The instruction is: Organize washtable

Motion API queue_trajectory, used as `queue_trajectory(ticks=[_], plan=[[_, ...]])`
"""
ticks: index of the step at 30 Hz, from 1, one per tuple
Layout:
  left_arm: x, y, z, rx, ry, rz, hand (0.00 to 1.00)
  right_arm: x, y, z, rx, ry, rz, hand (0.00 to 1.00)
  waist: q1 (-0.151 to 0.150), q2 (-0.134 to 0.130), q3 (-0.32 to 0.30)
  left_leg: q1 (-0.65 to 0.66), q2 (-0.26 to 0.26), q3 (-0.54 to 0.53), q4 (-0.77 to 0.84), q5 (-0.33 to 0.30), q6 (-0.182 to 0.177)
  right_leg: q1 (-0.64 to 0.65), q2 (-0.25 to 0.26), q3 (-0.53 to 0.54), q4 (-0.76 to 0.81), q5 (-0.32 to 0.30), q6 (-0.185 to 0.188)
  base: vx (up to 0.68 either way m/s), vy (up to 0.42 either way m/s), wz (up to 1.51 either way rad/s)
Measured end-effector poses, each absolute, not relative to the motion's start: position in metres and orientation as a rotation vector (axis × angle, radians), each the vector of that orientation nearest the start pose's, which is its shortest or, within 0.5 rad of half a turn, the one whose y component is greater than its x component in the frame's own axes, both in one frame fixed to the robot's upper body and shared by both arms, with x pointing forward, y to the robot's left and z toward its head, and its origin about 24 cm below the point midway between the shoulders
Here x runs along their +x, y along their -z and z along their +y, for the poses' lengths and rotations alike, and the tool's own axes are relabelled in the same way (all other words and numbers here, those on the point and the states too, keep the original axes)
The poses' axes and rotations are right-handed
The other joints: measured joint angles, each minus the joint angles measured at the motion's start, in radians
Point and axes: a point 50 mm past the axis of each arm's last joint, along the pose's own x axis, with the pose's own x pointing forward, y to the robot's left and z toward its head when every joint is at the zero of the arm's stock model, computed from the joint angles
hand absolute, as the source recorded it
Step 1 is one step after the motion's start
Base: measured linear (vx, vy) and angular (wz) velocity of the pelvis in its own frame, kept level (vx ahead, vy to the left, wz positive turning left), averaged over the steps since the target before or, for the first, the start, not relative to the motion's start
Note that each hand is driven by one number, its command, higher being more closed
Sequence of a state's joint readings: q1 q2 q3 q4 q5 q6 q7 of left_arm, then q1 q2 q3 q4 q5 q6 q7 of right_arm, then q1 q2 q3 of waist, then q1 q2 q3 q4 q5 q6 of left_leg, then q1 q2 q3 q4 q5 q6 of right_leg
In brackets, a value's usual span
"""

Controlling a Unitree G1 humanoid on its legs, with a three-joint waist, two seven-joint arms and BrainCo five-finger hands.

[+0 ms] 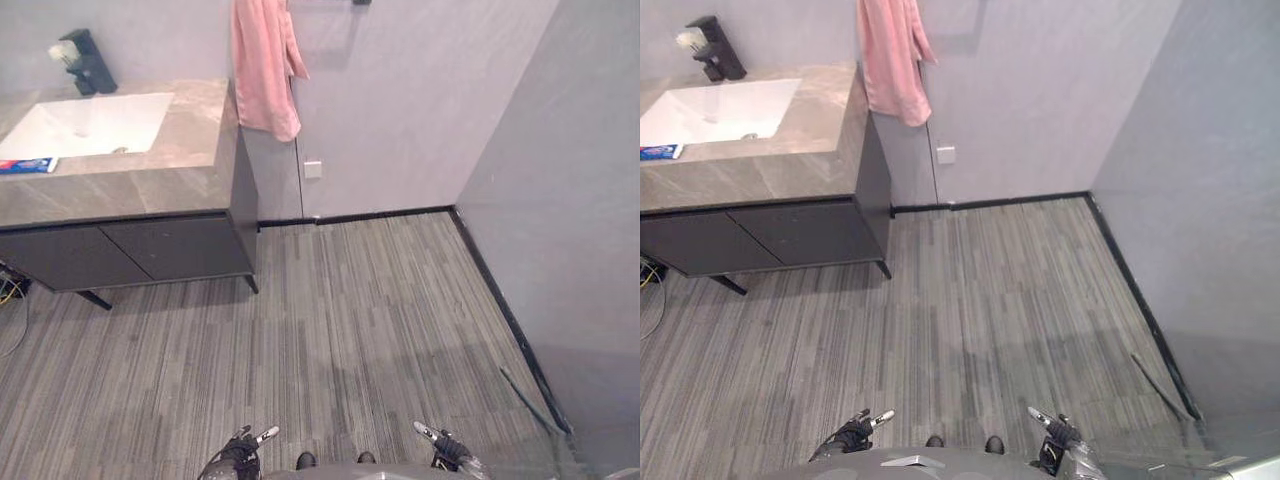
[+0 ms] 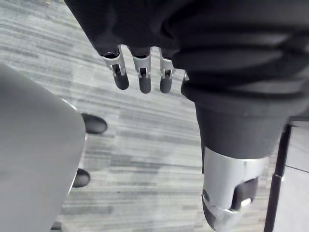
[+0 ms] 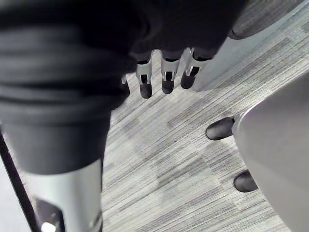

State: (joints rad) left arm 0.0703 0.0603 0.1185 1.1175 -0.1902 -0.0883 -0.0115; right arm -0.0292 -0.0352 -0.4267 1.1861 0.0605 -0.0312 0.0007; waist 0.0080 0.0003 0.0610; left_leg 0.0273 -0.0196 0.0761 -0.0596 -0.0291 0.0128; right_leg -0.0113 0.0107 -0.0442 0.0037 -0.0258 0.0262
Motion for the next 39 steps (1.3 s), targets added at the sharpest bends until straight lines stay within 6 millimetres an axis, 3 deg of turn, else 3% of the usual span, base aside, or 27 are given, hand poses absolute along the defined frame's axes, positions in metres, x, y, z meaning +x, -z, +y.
queue_trajectory(ticks=[2, 3, 4, 7, 9, 10, 12, 13, 15, 17, 18, 19, 20, 21, 22, 24, 25, 27, 28, 30, 32, 33, 34, 35, 37, 38, 39], plan=[[0.096, 0.162, 0.189, -0.179, -0.262, 1.05, 0.0, 0.108, 0.162, -0.202, 0.309, 0.444, 1.069, 0.0, 0.0, 0.002, 0.024, -0.02, -0.01, -0.002, 0.048, -0.037, 0.008, -0.045, -0.018, -0.01, 0.111, -0.061, 0.028, 0.03, 0.074, 0.1], [0.1, 0.161, 0.187, -0.187, -0.26, 1.032, 0.0, 0.109, 0.162, -0.205, 0.34, 0.474, 1.052, 0.0, 0.0, 0.006, 0.045, -0.019, -0.016, -0.009, 0.067, -0.071, 0.024, -0.092, -0.036, -0.028, 0.258, -0.11, 0.063, -0.04, 0.116, 0.22], [0.104, 0.159, 0.186, -0.203, -0.265, 1.012, 0.0, 0.11, 0.16, -0.209, 0.37, 0.505, 1.023, 0.0, 0.002, 0.011, 0.06, -0.017, -0.021, -0.017, 0.095, -0.097, 0.032, -0.185, -0.059, -0.046, 0.479, -0.129, 0.065, -0.07, 0.121, 0.25], [0.107, 0.157, 0.188, -0.21, -0.275, 0.994, 0.0, 0.113, 0.155, -0.214, 0.436, 0.561, 0.948, 0.0, -0.006, 0.012, 0.084, 0.033, -0.027, -0.028, 0.127, -0.14, 0.044, -0.355, -0.136, -0.107, 0.829, -0.145, 0.043, -0.09, 0.086, 0.28], [0.108, 0.157, 0.188, -0.209, -0.271, 0.99, 0.0, 0.115, 0.154, -0.215, 0.482, 0.592, 0.929, 0.0, -0.005, 0.006, 0.088, 0.068, -0.023, -0.027, 0.118, -0.161, 0.044, -0.4, -0.164, -0.149, 0.76, -0.148, 0.036, -0.19, 0.085, -0.06], [0.108, 0.157, 0.187, -0.209, -0.268, 0.995, 0.0, 0.114, 0.155, -0.216, 0.513, 0.621, 0.923, 0.0, -0.012, 0.01, 0.09, 0.088, -0.01, -0.027, 0.115, -0.178, 0.039, -0.405, -0.166, -0.17, 0.615, -0.139, 0.034, -0.25, 0.071, -0.06], [0.107, 0.158, 0.187, -0.204, -0.263, 1.01, 0.0, 0.109, 0.157, -0.216, 0.568, 0.672, 0.926, 0.0, -0.026, 0.011, 0.091, 0.106, 0.007, -0.034, 0.11, -0.212, 0.024, -0.402, -0.145, -0.181, 0.327, -0.048, 0.053, -0.19, 0.039, 0.05], [0.11, 0.158, 0.188, -0.198, -0.261, 1.014, 0.0, 0.103, 0.159, -0.216, 0.606, 0.71, 0.942, 0.0, -0.027, 0.004, 0.102, 0.134, 0.007, -0.045, 0.095, -0.231, 0.012, -0.392, -0.142, -0.171, 0.148, 0.031, 0.068, -0.07, -0.034, 0.15], [0.113, 0.158, 0.188, -0.199, -0.259, 1.014, 0.0, 0.093, 0.163, -0.216, 0.648, 0.768, 0.964, 0.0, -0.028, -0.003, 0.12, 0.186, 0.013, -0.063, 0.096, -0.278, -0.008, -0.389, -0.142, -0.151, 0.069, 0.068, 0.075, 0.12, -0.208, 0.29], [0.112, 0.159, 0.182, -0.214, -0.25, 1.026, 0.0, 0.088, 0.164, -0.22, 0.667, 0.807, 0.968, 0.0, -0.047, 0.023, 0.108, 0.234, 0.068, -0.076, 0.115, -0.354, -0.024, -0.391, -0.106, -0.134, 0.136, 0.131, 0.022, 0.43, -0.402, 0.45], [0.105, 0.162, 0.175, -0.229, -0.238, 1.053, 0.0, 0.086, 0.163, -0.225, 0.668, 0.825, 0.96, 0.0, -0.054, 0.064, 0.081, 0.223, 0.12, -0.096, 0.19, -0.352, -0.05, -0.399, -0.056, -0.132, 0.189, 0.155, -0.002, 0.58, -0.464, 0.22], [0.114, 0.16, 0.167, -0.237, -0.209, 1.04, 0.0, 0.092, 0.162, -0.226, 0.679, 0.828, 0.946, 0.0, -0.053, 0.078, 0.078, 0.146, 0.156, -0.087, 0.379, -0.325, -0.086, -0.384, -0.019, -0.138, 0.22, 0.137, -0.046, 0.56, -0.433, 0.06], [0.117, 0.159, 0.167, -0.233, -0.201, 1.031, 0.0, 0.095, 0.161, -0.227, 0.688, 0.833, 0.933, 0.0, -0.053, 0.078, 0.079, 0.098, 0.166, -0.083, 0.496, -0.288, -0.104, -0.365, -0.009, -0.144, 0.22, 0.118, -0.058, 0.47, -0.407, -0.24], [0.12, 0.158, 0.169, -0.229, -0.205, 1.024, 0.0, 0.101, 0.159, -0.228, 0.689, 0.83, 0.913, 0.0, -0.053, 0.08, 0.08, 0.019, 0.178, -0.09, 0.696, -0.191, -0.109, -0.328, 0.01, -0.145, 0.212, 0.087, -0.072, 0.61, -0.411, -0.35], [0.13, 0.154, 0.166, -0.241, -0.197, 0.987, 0.0, 0.11, 0.157, -0.228, 0.689, 0.815, 0.895, 0.0, -0.044, 0.086, 0.094, -0.102, 0.189, -0.111, 1.014, -0.105, -0.145, -0.237, 0.042, -0.131, 0.188, 0.05, -0.091, 0.71, -0.425, -0.51], [0.139, 0.15, 0.161, -0.256, -0.182, 0.948, 0.0, 0.12, 0.155, -0.222, 0.68, 0.781, 0.892, 0.0, -0.021, 0.075, 0.116, -0.181, 0.19, -0.088, 1.216, -0.114, -0.129, -0.123, 0.062, -0.104, 0.158, 0.035, -0.114, 0.56, -0.301, -0.48], [0.145, 0.145, 0.161, -0.257, -0.176, 0.911, 0.0, 0.129, 0.153, -0.215, 0.658, 0.73, 0.894, 0.0, -0.01, 0.059, 0.125, -0.243, 0.19, -0.056, 1.274, -0.134, -0.096, -0.037, 0.057, -0.095, 0.127, 0.026, -0.127, 0.46, -0.232, -0.28], [0.152, 0.141, 0.163, -0.257, -0.183, 0.868, 0.0, 0.139, 0.15, -0.211, 0.62, 0.679, 0.88, 0.0, 0.022, 0.052, 0.125, -0.342, 0.189, -0.005, 1.228, -0.162, -0.052, 0.049, 0.044, -0.061, 0.087, 0.007, -0.141, 0.49, -0.167, -0.36], [0.153, 0.139, 0.168, -0.256, -0.204, 0.848, 0.0, 0.147, 0.147, -0.21, 0.614, 0.667, 0.855, 0.0, 0.036, 0.041, 0.129, -0.4, 0.183, 0.024, 1.115, -0.185, -0.055, 0.094, 0.024, -0.043, 0.061, -0.021, -0.111, 0.49, -0.079, -0.52], [0.147, 0.142, 0.179, -0.274, -0.273, 0.863, 0.0, 0.16, 0.142, -0.208, 0.609, 0.642, 0.828, 0.0, 0.047, 0.045, 0.131, -0.443, 0.183, 0.056, 0.863, -0.192, -0.054, 0.155, -0.013, -0.024, 0.036, -0.087, -0.053, 0.52, -0.021, -0.49], [0.127, 0.151, 0.186, -0.285, -0.347, 0.935, 0.0, 0.153, 0.144, -0.205, 0.579, 0.621, 0.845, 0.0, 0.044, 0.061, 0.127, -0.398, 0.181, 0.056, 0.425, -0.116, -0.072, 0.243, -0.043, -0.023, 0.021, -0.149, -0.013, 0.57, 0.078, -0.23], [0.121, 0.153, 0.189, -0.289, -0.367, 0.943, 0.0, 0.147, 0.147, -0.205, 0.578, 0.63, 0.858, 0.0, 0.045, 0.063, 0.124, -0.387, 0.178, 0.043, 0.351, -0.096, -0.079, 0.262, -0.047, -0.023, 0.022, -0.172, -0.004, 0.61, 0.151, 0.01], [0.116, 0.153, 0.194, -0.287, -0.393, 0.947, 0.0, 0.133, 0.152, -0.204, 0.575, 0.645, 0.892, 0.0, 0.045, 0.053, 0.109, -0.391, 0.157, 0.027, 0.366, 0.016, -0.081, 0.292, -0.067, -0.023, 0.042, -0.224, 0.006, 0.51, 0.144, 0.1], [0.116, 0.154, 0.195, -0.287, -0.398, 0.948, 0.0, 0.126, 0.155, -0.201, 0.583, 0.652, 0.914, 0.0, 0.045, 0.042, 0.094, -0.392, 0.133, 0.024, 0.38, 0.035, -0.068, 0.291, -0.087, -0.023, 0.067, -0.243, -0.003, 0.65, 0.166, 0.22], [0.11, 0.154, 0.205, -0.273, -0.427, 0.956, 0.0, 0.111, 0.161, -0.192, 0.598, 0.651, 0.966, 0.0, 0.044, -0.023, 0.055, -0.362, 0.071, 0.057, 0.376, 0.021, -0.02, 0.213, -0.158, 0.006, 0.277, -0.243, -0.007, 0.62, 0.175, 0.15], [0.109, 0.155, 0.206, -0.27, -0.427, 0.964, 0.0, 0.106, 0.163, -0.191, 0.605, 0.653, 0.978, 0.0, 0.044, -0.039, 0.046, -0.341, 0.051, 0.063, 0.382, 0.008, -0.002, 0.175, -0.168, 0.022, 0.382, -0.221, 0.004, 0.57, 0.198, 0.17], [0.108, 0.156, 0.207, -0.264, -0.426, 0.976, 0.0, 0.104, 0.164, -0.191, 0.601, 0.652, 0.985, 0.0, 0.035, -0.045, 0.043, -0.292, 0.035, 0.066, 0.375, -0.017, 0.018, 0.125, -0.178, 0.043, 0.543, -0.139, 0.039, 0.44, 0.161, 0.23]])
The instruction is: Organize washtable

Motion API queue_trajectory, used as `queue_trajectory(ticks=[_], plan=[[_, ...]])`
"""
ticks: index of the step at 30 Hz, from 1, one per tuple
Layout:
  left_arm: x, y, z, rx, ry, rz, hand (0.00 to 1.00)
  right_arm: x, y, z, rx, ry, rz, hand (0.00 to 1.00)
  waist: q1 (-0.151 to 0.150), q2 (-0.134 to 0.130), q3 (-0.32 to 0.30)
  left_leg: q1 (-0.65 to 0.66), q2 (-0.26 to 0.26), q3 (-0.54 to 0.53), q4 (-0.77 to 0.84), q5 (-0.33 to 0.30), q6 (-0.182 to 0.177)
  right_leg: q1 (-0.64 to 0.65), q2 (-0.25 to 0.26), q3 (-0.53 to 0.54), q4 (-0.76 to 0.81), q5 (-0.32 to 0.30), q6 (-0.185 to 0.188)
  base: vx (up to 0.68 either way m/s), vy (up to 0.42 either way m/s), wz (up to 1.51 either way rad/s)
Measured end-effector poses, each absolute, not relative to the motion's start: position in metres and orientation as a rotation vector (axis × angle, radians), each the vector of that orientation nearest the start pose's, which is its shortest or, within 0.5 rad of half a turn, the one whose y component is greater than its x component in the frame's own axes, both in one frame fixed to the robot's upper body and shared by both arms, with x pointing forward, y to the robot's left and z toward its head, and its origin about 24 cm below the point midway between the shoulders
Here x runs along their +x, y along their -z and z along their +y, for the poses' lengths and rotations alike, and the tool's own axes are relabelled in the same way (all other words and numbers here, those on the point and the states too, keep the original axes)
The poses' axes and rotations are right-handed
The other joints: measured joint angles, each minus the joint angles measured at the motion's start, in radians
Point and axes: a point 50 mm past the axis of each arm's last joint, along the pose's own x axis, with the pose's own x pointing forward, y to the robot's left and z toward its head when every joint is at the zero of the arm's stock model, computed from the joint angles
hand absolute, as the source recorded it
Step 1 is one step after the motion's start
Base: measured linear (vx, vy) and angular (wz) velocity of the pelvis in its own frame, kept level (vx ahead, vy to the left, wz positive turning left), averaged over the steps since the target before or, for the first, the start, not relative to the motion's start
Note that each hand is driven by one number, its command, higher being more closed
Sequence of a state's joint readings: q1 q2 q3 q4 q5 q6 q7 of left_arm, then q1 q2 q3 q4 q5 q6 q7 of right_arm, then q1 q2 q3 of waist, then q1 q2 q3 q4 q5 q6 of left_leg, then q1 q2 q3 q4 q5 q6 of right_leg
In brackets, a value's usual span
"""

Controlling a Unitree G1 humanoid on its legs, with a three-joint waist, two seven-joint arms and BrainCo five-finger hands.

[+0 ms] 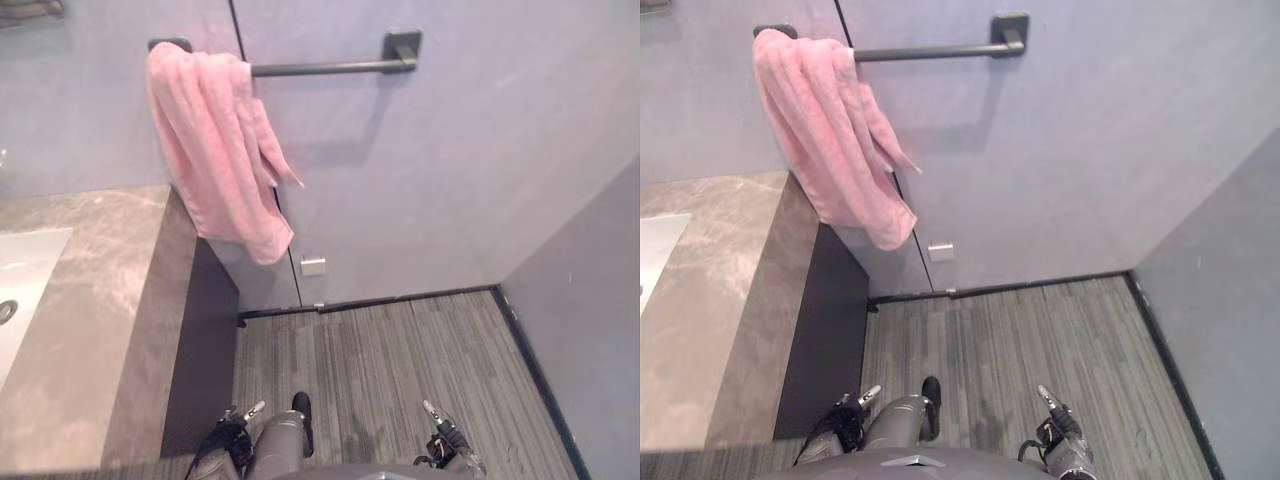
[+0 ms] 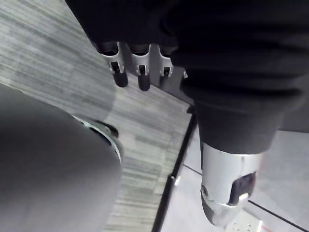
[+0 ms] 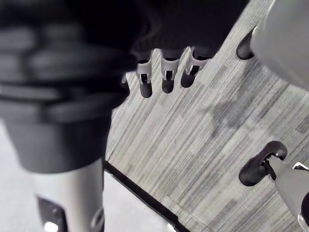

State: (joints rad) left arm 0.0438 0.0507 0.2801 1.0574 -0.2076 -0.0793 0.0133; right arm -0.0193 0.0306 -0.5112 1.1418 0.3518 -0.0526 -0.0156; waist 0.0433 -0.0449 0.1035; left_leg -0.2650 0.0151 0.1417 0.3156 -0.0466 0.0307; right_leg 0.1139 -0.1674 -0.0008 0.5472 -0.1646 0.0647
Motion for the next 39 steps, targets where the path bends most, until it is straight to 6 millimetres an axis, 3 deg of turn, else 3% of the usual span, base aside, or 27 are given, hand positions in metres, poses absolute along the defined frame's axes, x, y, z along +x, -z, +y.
queue_trajectory(ticks=[1, 2, 3, 5, 7, 9, 10, 11, 12, 13, 14, 15, 17, 20, 24, 28, 30, 31, 34, 35, 39], plan=[[0.107, 0.156, 0.206, -0.264, -0.421, 0.986, 0.0, 0.106, 0.163, -0.191, 0.59, 0.635, 0.98, 0.0, -0.006, 0.003, 0.002, 0.039, -0.002, -0.001, -0.011, -0.012, 0.012, -0.045, 0.0, 0.018, 0.114, 0.06, 0.023, 0.34, 0.158, 0.18], [0.107, 0.157, 0.206, -0.264, -0.422, 0.987, 0.0, 0.108, 0.163, -0.19, 0.586, 0.623, 0.978, 0.0, -0.005, 0.004, 0.002, 0.067, -0.002, -0.001, -0.021, -0.016, 0.019, -0.073, -0.002, 0.028, 0.192, 0.071, 0.043, 0.21, 0.127, 0.03], [0.106, 0.157, 0.205, -0.266, -0.421, 0.988, 0.0, 0.11, 0.162, -0.19, 0.578, 0.607, 0.969, 0.0, -0.002, 0.007, 0.004, 0.121, -0.003, 0.006, -0.048, -0.017, 0.02, -0.13, -0.007, 0.018, 0.305, 0.072, 0.045, 0.13, 0.099, -0.12], [0.101, 0.158, 0.203, -0.253, -0.413, 1.007, 0.0, 0.114, 0.16, -0.191, 0.564, 0.593, 0.954, 0.0, 0.0, 0.017, 0.009, 0.24, 0.0, 0.019, -0.135, -0.017, 0.02, -0.181, -0.022, -0.017, 0.345, 0.045, 0.023, 0.02, 0.062, -0.18], [0.098, 0.159, 0.201, -0.244, -0.403, 1.016, 0.0, 0.117, 0.159, -0.188, 0.538, 0.555, 0.95, 0.0, -0.008, 0.02, 0.004, 0.325, 0.016, 0.024, -0.218, -0.024, 0.011, -0.216, -0.028, -0.097, 0.196, -0.014, 0.016, -0.17, 0.041, -0.06], [0.1, 0.159, 0.199, -0.248, -0.399, 1.012, 0.0, 0.119, 0.158, -0.187, 0.526, 0.541, 0.95, 0.0, -0.007, 0.021, 0.003, 0.331, 0.032, 0.023, -0.229, -0.042, -0.002, -0.224, -0.013, -0.123, 0.007, -0.017, 0.018, -0.26, 0.036, -0.02], [0.099, 0.16, 0.2, -0.247, -0.401, 1.015, 0.0, 0.12, 0.158, -0.186, 0.52, 0.53, 0.953, 0.0, -0.006, 0.019, 0.001, 0.33, 0.037, 0.024, -0.225, -0.056, -0.017, -0.221, 0.006, -0.119, -0.167, 0.021, 0.027, -0.29, -0.031, -0.03], [0.095, 0.16, 0.202, -0.242, -0.408, 1.025, 0.0, 0.121, 0.158, -0.184, 0.512, 0.515, 0.956, 0.0, -0.008, 0.009, -0.004, 0.33, 0.031, 0.02, -0.221, -0.067, -0.032, -0.221, 0.012, -0.106, -0.264, 0.131, 0.02, -0.2, -0.094, -0.01], [0.094, 0.161, 0.204, -0.241, -0.415, 1.028, 0.0, 0.12, 0.158, -0.183, 0.508, 0.51, 0.96, 0.0, -0.008, 0.001, -0.008, 0.332, 0.024, 0.017, -0.221, -0.071, -0.038, -0.22, 0.011, -0.099, -0.285, 0.167, 0.02, -0.03, -0.157, 0.03], [0.091, 0.162, 0.202, -0.247, -0.425, 1.039, 0.0, 0.118, 0.159, -0.184, 0.499, 0.508, 0.97, 0.0, -0.006, 0.003, -0.019, 0.343, 0.027, 0.011, -0.224, -0.071, -0.052, -0.198, 0.013, -0.102, -0.305, 0.142, 0.017, 0.13, -0.22, 0.07], [0.086, 0.164, 0.194, -0.264, -0.423, 1.058, 0.0, 0.117, 0.16, -0.186, 0.468, 0.484, 0.984, 0.0, -0.007, 0.038, -0.046, 0.346, 0.045, -0.002, -0.24, -0.065, -0.071, -0.172, 0.033, -0.12, -0.365, 0.139, 0.013, 0.17, -0.217, 0.1], [0.086, 0.165, 0.191, -0.27, -0.421, 1.06, 0.0, 0.118, 0.159, -0.186, 0.459, 0.477, 0.986, 0.0, -0.011, 0.038, -0.048, 0.348, 0.048, -0.011, -0.251, -0.06, -0.079, -0.161, 0.04, -0.125, -0.39, 0.139, 0.012, 0.15, -0.215, 0.18], [0.087, 0.165, 0.188, -0.268, -0.414, 1.06, 0.0, 0.12, 0.158, -0.185, 0.418, 0.436, 0.99, 0.0, -0.012, 0.064, -0.065, 0.356, 0.069, -0.042, -0.283, -0.045, -0.101, -0.131, 0.069, -0.151, -0.452, 0.147, 0.005, 0.09, -0.183, 0.3], [0.092, 0.162, 0.188, -0.267, -0.424, 1.029, 0.0, 0.142, 0.147, -0.178, 0.353, 0.345, 0.911, 0.0, -0.011, 0.056, -0.07, 0.356, 0.096, -0.067, -0.3, -0.038, -0.116, -0.112, 0.098, -0.173, -0.487, 0.152, -0.003, 0.03, -0.144, 0.2], [0.112, 0.142, 0.195, -0.282, -0.466, 0.841, 0.0, 0.201, 0.097, -0.165, 0.284, 0.184, 0.584, 0.0, -0.003, 0.02, -0.082, 0.33, 0.103, -0.071, -0.3, -0.036, -0.12, -0.121, 0.11, -0.173, -0.521, 0.171, -0.015, 0.0, -0.031, 0.0], [0.136, 0.11, 0.21, -0.315, -0.514, 0.595, 0.0, 0.237, 0.051, -0.148, 0.26, 0.061, 0.337, 0.0, 0.005, -0.002, -0.099, 0.305, 0.082, -0.073, -0.29, -0.036, -0.118, -0.129, 0.098, -0.173, -0.55, 0.192, -0.006, 0.02, 0.028, 0.01], [0.144, 0.101, 0.214, -0.315, -0.522, 0.534, 0.0, 0.25, 0.035, -0.136, 0.254, -0.004, 0.271, 0.0, 0.015, 0.006, -0.095, 0.301, 0.073, -0.074, -0.285, -0.038, -0.114, -0.125, 0.089, -0.173, -0.561, 0.203, 0.0, 0.0, 0.07, 0.02], [0.152, 0.09, 0.219, -0.314, -0.531, 0.466, 0.0, 0.263, 0.015, -0.12, 0.246, -0.087, 0.194, 0.0, 0.022, 0.01, -0.095, 0.284, 0.065, -0.079, -0.275, -0.038, -0.111, -0.128, 0.082, -0.173, -0.574, 0.212, 0.003, -0.01, 0.06, 0.07], [0.159, 0.076, 0.225, -0.311, -0.543, 0.384, 0.0, 0.284, -0.018, -0.096, 0.23, -0.207, 0.074, 0.0, 0.033, 0.016, -0.091, 0.268, 0.06, -0.095, -0.256, -0.041, -0.107, -0.127, 0.077, -0.179, -0.576, 0.214, 0.003, -0.02, 0.031, 0.16], [0.162, 0.07, 0.226, -0.308, -0.544, 0.352, 0.0, 0.296, -0.037, -0.084, 0.225, -0.254, 0.011, 0.0, 0.052, 0.017, -0.09, 0.269, 0.06, -0.098, -0.251, -0.041, -0.107, -0.123, 0.078, -0.179, -0.576, 0.214, 0.003, -0.02, 0.003, 0.07], [0.163, 0.064, 0.226, -0.332, -0.555, 0.321, 0.0, 0.313, -0.068, -0.071, 0.212, -0.308, -0.086, 0.0, 0.076, 0.022, -0.087, 0.262, 0.06, -0.111, -0.241, -0.041, -0.106, -0.118, 0.078, -0.185, -0.576, 0.216, 0.001, -0.04, 0.001, 0.09]])
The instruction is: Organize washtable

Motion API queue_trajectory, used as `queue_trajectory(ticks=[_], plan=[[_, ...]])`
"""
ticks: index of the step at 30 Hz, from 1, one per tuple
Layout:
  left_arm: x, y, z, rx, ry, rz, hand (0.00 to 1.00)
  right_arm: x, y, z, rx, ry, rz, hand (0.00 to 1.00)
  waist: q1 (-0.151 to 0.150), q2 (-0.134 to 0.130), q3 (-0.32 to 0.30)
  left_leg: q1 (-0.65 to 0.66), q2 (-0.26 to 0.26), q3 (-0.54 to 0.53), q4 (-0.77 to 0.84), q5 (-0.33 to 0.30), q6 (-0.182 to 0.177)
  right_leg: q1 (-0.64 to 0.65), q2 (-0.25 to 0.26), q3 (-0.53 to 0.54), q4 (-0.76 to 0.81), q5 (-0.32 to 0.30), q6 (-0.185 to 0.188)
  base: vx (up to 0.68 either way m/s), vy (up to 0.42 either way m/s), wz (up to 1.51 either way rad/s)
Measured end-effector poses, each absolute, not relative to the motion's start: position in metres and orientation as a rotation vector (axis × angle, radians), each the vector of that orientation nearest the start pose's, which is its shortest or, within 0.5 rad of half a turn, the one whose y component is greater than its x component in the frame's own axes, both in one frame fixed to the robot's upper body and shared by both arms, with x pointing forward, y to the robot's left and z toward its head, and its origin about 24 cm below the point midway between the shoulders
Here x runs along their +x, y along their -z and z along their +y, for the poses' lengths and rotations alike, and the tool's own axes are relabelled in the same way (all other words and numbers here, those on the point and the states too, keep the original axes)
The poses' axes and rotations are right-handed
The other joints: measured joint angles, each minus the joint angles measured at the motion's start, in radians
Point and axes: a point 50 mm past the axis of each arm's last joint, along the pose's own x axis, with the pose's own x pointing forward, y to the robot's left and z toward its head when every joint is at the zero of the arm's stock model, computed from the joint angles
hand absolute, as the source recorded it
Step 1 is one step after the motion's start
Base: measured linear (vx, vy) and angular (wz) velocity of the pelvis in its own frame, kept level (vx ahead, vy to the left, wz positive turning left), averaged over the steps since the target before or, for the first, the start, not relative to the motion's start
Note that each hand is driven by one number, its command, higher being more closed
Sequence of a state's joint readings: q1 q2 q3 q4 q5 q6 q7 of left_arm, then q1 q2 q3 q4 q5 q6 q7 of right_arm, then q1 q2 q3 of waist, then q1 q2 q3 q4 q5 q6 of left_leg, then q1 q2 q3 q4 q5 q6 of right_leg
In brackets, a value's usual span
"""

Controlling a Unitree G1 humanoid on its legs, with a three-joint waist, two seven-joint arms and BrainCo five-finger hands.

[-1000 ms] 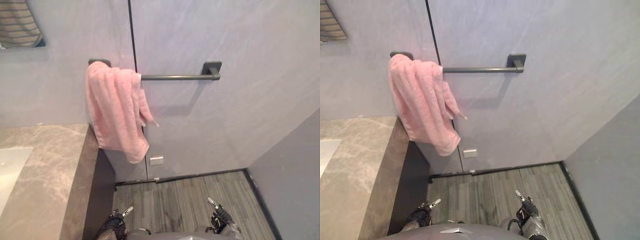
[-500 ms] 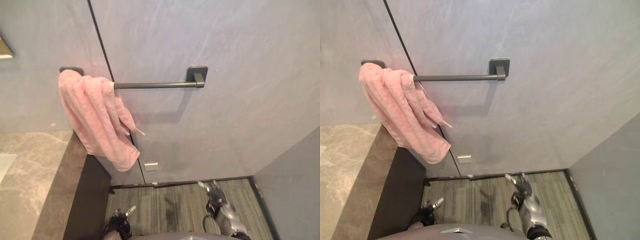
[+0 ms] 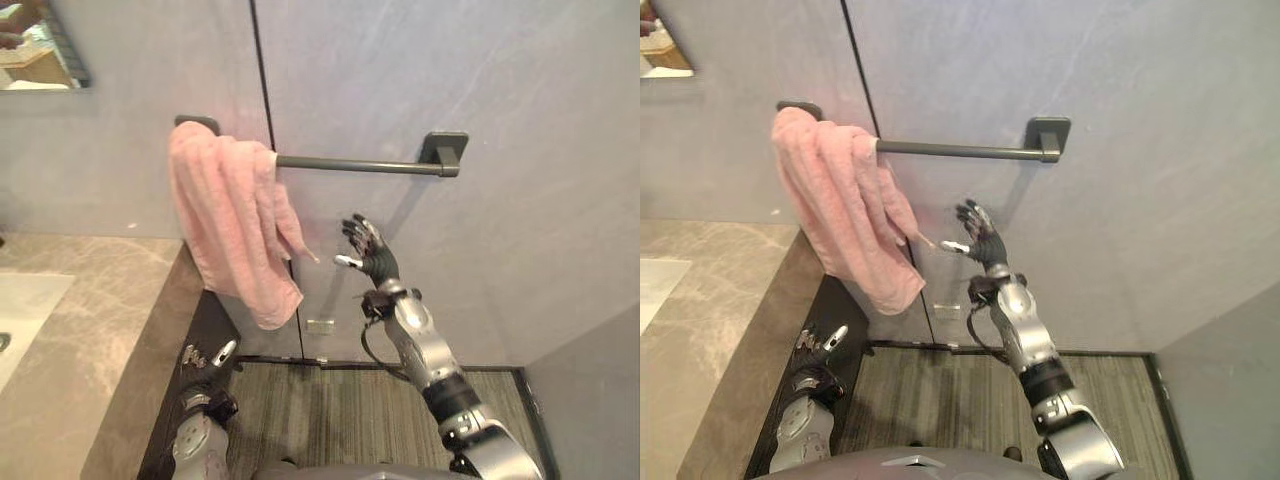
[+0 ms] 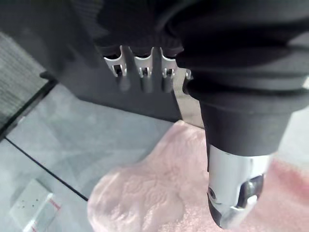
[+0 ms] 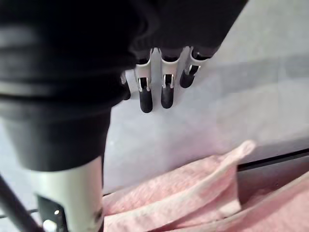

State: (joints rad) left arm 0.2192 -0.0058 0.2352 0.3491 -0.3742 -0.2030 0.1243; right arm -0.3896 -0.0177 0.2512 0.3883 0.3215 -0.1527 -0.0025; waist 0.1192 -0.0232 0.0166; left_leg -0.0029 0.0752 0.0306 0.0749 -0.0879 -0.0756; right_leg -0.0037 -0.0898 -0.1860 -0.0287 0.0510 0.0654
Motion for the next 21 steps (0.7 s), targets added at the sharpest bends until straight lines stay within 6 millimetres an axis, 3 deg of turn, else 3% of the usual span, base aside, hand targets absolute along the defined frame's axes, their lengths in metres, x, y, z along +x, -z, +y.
queue_trajectory(ticks=[12, 21], plan=[[0.168, 0.043, 0.226, -0.371, -0.551, 0.218, 0.0, 0.327, -0.095, -0.06, 0.154, -0.304, -0.166, 0.0, 0.006, 0.017, 0.014, -0.026, 0.004, -0.023, 0.014, 0.001, -0.001, 0.007, 0.007, -0.02, -0.021, 0.014, -0.009, -0.02, 0.0, 0.04], [0.177, 0.035, 0.213, -0.381, -0.486, 0.19, 0.0, 0.335, -0.115, -0.035, 0.113, -0.406, -0.203, 0.0, 0.036, 0.016, 0.021, -0.026, 0.011, -0.023, 0.015, 0.001, -0.002, 0.01, 0.015, -0.022, -0.033, 0.019, -0.013, 0.0, 0.0, 0.0]])
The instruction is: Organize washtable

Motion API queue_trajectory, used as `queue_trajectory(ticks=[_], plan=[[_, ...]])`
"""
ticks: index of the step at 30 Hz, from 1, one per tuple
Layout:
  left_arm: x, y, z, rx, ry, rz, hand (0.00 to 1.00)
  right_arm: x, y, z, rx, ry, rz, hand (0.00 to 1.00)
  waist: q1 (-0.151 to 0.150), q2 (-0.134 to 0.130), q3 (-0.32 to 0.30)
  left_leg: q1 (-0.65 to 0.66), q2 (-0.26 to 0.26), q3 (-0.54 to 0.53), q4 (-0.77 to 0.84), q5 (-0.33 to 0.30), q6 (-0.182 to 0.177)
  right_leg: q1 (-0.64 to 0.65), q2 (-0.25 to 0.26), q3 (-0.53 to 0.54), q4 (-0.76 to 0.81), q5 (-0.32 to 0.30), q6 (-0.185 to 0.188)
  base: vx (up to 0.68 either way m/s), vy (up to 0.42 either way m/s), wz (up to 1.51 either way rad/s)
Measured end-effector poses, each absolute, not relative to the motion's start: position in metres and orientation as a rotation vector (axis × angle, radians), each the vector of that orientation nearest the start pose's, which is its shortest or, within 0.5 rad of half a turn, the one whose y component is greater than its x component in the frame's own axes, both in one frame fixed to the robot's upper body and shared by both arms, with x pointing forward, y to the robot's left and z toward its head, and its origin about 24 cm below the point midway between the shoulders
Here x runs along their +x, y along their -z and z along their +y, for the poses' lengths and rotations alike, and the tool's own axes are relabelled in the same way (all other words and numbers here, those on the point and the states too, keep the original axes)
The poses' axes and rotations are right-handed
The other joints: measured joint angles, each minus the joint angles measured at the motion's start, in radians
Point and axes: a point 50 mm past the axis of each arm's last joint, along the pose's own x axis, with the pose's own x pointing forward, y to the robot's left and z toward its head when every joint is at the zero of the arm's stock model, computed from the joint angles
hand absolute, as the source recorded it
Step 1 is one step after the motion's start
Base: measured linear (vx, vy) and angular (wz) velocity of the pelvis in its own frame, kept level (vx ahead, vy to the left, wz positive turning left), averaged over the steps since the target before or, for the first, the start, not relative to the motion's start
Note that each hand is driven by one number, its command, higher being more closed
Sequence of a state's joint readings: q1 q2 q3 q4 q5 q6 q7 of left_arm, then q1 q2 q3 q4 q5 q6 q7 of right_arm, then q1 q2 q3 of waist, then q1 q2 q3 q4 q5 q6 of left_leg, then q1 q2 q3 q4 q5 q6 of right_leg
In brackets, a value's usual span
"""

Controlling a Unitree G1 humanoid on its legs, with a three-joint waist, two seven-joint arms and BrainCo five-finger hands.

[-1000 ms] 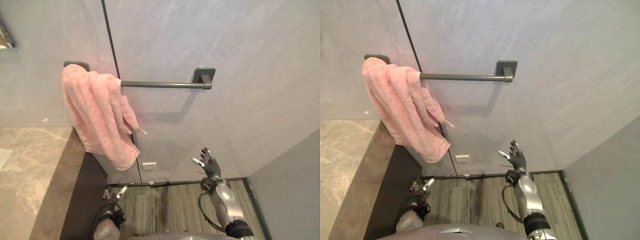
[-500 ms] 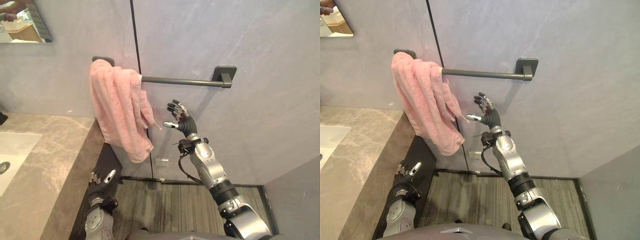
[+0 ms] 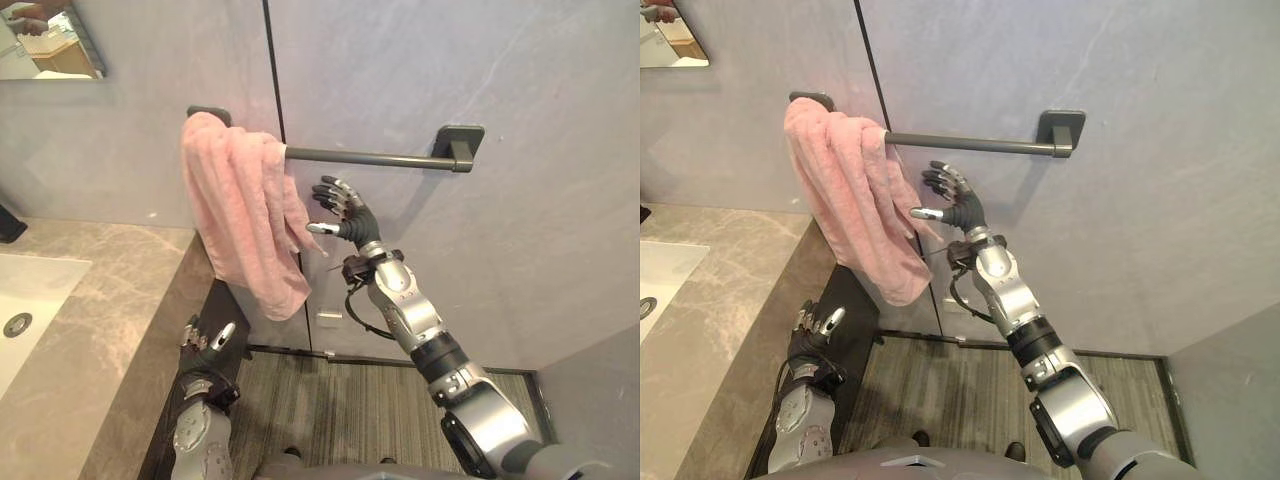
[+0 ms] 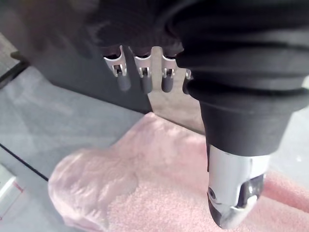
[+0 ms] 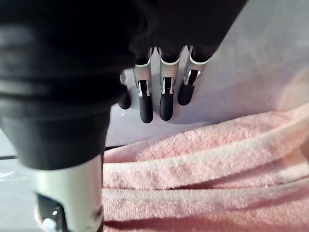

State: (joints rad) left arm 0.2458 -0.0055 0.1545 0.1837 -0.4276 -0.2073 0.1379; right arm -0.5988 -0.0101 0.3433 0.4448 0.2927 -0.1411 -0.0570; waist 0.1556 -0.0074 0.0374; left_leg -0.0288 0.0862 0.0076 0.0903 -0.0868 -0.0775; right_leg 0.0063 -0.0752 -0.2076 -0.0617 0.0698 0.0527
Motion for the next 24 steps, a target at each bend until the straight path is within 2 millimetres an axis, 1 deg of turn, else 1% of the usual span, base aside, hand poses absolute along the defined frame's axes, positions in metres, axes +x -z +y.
queue_trajectory(ticks=[5, 6, 12, 16, 17, 22, 24], plan=[[0.178, 0.034, 0.21, -0.404, -0.475, 0.185, 0.0, 0.33, -0.116, -0.021, 0.127, -0.449, -0.205, 0.0, 0.009, -0.01, 0.022, 0.0, 0.004, -0.002, -0.005, 0.0, 0.0, 0.006, 0.001, -0.001, -0.001, 0.0, 0.0, 0.0, 0.0, 0.01], [0.179, 0.032, 0.208, -0.405, -0.463, 0.179, 0.0, 0.33, -0.114, -0.019, 0.12, -0.461, -0.196, 0.0, 0.016, -0.01, 0.024, -0.001, 0.004, -0.004, -0.006, 0.0, -0.001, 0.006, 0.001, -0.004, -0.002, 0.0, 0.0, 0.0, -0.002, 0.03], [0.181, 0.03, 0.205, -0.41, -0.453, 0.17, 0.0, 0.329, -0.109, -0.017, 0.111, -0.464, -0.177, 0.0, 0.014, -0.01, 0.024, -0.015, 0.004, -0.016, -0.006, 0.003, -0.006, 0.005, 0.004, -0.018, -0.017, 0.002, -0.003, 0.01, -0.012, 0.06], [0.181, 0.03, 0.205, -0.411, -0.455, 0.171, 0.0, 0.33, -0.1, -0.016, 0.091, -0.468, -0.139, 0.0, 0.017, -0.01, 0.025, -0.021, 0.008, -0.023, -0.005, 0.004, -0.007, 0.005, 0.011, -0.024, -0.023, 0.004, -0.005, 0.01, -0.017, 0.03], [0.181, 0.03, 0.205, -0.412, -0.456, 0.171, 0.0, 0.33, -0.098, -0.016, 0.088, -0.468, -0.132, 1.0, 0.017, -0.011, 0.025, -0.023, 0.008, -0.023, -0.005, 0.004, -0.007, 0.005, 0.011, -0.025, -0.025, 0.004, -0.006, 0.0, 0.0, 0.0], [0.182, 0.03, 0.205, -0.411, -0.454, 0.17, 0.0, 0.335, -0.095, -0.018, 0.074, -0.45, -0.109, 1.0, 0.018, -0.016, 0.034, -0.03, 0.008, -0.028, -0.004, 0.004, -0.007, 0.004, 0.012, -0.028, -0.026, 0.005, -0.007, 0.0, 0.0, 0.01], [0.183, 0.029, 0.204, -0.409, -0.449, 0.168, 0.0, 0.337, -0.096, -0.014, 0.051, -0.467, -0.105, 1.0, 0.023, -0.02, 0.041, -0.035, 0.009, -0.033, -0.004, 0.004, -0.007, 0.002, 0.014, -0.031, -0.027, 0.006, -0.008, -0.01, -0.007, 0.07]])
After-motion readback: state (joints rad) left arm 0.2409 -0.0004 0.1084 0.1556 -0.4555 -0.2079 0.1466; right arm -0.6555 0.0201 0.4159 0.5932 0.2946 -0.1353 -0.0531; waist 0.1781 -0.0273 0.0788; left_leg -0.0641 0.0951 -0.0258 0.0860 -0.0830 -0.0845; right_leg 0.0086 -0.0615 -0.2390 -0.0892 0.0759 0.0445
